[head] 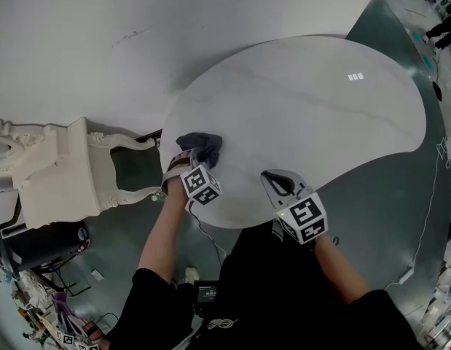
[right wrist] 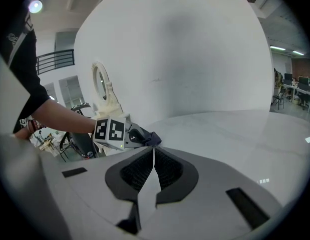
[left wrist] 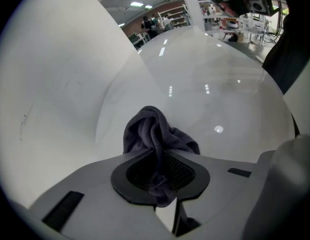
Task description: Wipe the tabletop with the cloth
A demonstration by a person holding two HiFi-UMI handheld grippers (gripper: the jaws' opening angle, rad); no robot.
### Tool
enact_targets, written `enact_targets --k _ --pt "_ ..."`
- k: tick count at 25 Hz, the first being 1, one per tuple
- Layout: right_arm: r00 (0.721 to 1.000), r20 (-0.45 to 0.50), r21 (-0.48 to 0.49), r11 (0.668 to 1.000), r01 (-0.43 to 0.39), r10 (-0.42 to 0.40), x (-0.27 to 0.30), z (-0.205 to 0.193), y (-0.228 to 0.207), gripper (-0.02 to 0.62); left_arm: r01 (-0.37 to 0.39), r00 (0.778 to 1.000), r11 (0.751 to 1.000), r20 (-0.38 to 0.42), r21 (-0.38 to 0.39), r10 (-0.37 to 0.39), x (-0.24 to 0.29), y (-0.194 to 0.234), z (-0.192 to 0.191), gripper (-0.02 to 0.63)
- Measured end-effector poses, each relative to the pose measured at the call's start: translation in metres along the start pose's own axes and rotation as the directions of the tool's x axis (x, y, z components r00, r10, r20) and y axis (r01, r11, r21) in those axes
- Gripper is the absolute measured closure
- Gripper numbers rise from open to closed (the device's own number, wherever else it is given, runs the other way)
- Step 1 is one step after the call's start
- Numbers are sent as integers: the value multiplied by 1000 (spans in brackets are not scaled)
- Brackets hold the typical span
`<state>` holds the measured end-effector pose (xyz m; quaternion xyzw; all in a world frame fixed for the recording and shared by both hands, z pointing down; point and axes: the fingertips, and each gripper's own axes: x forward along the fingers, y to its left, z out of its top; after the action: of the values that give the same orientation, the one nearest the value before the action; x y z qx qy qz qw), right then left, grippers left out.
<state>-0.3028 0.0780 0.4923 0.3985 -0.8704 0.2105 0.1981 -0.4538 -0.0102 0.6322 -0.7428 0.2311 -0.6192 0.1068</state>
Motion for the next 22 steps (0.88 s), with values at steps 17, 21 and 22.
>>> enact_targets --k 17,21,22 --pt "999 51 -8 1000 -9 9 -84 -47 8 581 9 999 999 -50 -42 -12 -47 -130 24 555" --pt "998 70 10 1000 6 -7 -112 -64 4 581 14 997 999 -71 -53 -17 -56 -157 29 555" --pt "997 73 13 1000 10 -11 -120 -68 3 581 19 997 998 -77 -57 -24 -58 -163 32 555"
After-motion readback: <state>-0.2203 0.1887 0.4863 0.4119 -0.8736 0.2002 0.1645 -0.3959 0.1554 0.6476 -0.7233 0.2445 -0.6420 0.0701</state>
